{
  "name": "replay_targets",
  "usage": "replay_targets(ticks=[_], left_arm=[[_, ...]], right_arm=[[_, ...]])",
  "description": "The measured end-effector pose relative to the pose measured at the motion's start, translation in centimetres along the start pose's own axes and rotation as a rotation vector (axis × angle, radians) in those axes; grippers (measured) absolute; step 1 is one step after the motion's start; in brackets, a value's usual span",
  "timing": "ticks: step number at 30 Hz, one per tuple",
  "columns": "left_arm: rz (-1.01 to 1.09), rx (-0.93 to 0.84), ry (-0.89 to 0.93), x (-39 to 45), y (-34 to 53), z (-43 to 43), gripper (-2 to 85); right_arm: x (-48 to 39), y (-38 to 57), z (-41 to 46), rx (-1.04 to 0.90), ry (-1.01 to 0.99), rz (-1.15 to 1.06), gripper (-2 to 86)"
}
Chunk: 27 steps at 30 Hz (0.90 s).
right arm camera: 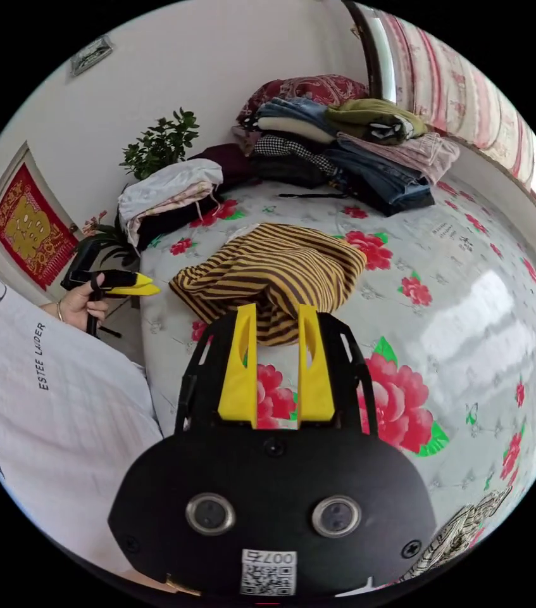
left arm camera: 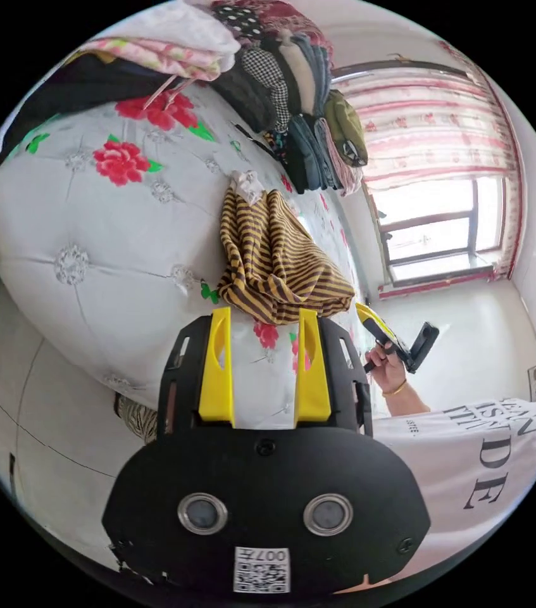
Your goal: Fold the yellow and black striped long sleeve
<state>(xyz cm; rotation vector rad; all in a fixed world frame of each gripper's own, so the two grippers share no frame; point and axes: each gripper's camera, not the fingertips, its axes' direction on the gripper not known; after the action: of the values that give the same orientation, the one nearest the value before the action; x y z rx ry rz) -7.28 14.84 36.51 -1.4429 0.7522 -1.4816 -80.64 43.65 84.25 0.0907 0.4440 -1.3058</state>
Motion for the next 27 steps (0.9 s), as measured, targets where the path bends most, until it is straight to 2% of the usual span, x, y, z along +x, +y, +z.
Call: replay_targets(ticks=[2,4,6,9,12,14,16,18,19,20,21,22,24,25,27], left_arm=[[0.022,-0.025,-0.014,0.2,-0.5,0.3,13.9],[0.003,-0.043,-0.001,-0.3,-1.4,0.9,13.8],[-0.008,-0.043,0.027,-0.6,-1.8,1.2,13.8],[-0.008,-0.045,0.031,-0.9,-2.1,1.2,13.7],[-0.022,-0.053,0.020,-1.7,-2.1,0.9,13.6],[-0.027,-0.052,0.018,-2.1,-2.2,0.5,13.6],[-0.017,-0.056,0.000,-2.5,-2.4,0.1,13.6],[-0.014,-0.071,-0.010,-2.8,-2.7,0.3,13.7],[-0.015,-0.082,-0.007,-2.9,-2.9,0.7,13.8],[-0.015,-0.088,-0.005,-3.0,-3.0,0.9,13.8],[-0.013,-0.101,-0.002,-3.0,-3.2,1.4,13.9],[-0.005,-0.110,0.001,-2.9,-3.5,2.1,14.0],[0.005,-0.129,0.006,-2.8,-3.8,3.4,14.3],[0.008,-0.145,0.007,-2.8,-4.2,4.4,14.5],[0.006,-0.167,0.012,-2.9,-4.7,5.9,15.1]], right_arm=[[-3.0,-1.5,-1.3,-0.002,0.028,-0.060,8.3],[-8.2,-4.2,-2.1,0.016,0.089,-0.218,8.4],[-16.1,-7.3,-0.9,0.007,0.191,-0.472,8.1],[-23.5,-8.5,3.8,-0.084,0.211,-0.721,6.8],[-25.8,-7.5,10.1,-0.274,0.303,-0.826,3.4],[-24.9,-7.2,10.5,-0.305,0.402,-0.807,1.8],[-22.3,-8.0,5.8,-0.194,0.437,-0.676,0.9],[-14.7,-8.0,-4.4,-0.016,0.402,-0.353,0.3],[-12.2,-7.2,-7.1,0.025,0.386,-0.262,0.3],[-6.9,-4.3,-12.4,0.110,0.359,-0.076,0.2],[-1.6,0.0,-16.7,0.183,0.369,0.118,0.1],[1.1,2.6,-18.6,0.213,0.378,0.221,0.1],[11.0,15.8,-23.6,0.287,0.368,0.621,0.2],[13.2,19.4,-24.2,0.286,0.351,0.721,0.2],[18.8,33.4,-24.8,0.271,0.269,1.019,0.5]])
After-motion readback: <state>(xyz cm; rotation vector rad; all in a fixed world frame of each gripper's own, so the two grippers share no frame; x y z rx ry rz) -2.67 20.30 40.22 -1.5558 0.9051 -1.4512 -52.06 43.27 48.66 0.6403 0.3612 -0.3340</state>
